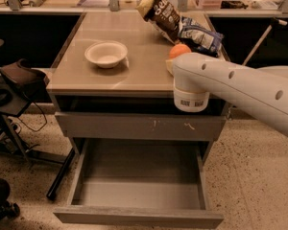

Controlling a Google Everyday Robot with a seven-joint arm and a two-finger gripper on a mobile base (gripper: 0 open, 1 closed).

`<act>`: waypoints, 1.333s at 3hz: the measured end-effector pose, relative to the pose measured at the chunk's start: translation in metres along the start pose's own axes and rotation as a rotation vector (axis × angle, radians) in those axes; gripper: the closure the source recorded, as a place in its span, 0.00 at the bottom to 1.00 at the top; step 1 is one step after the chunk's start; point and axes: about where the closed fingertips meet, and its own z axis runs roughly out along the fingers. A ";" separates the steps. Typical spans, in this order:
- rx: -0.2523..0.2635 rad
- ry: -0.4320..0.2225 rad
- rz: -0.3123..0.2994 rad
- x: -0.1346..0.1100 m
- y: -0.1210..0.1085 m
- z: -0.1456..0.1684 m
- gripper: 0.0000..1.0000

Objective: Pick orange from middle drawer and place on counter

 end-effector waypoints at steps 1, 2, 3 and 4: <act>0.000 0.000 0.000 0.000 0.000 0.000 0.35; 0.000 0.000 0.000 0.000 0.000 0.000 0.11; 0.000 0.000 0.000 0.000 0.000 0.000 0.00; 0.000 0.000 0.000 0.000 0.000 0.000 0.00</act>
Offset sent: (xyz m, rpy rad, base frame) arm 0.0000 0.0000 0.0000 0.0000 0.0000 0.0000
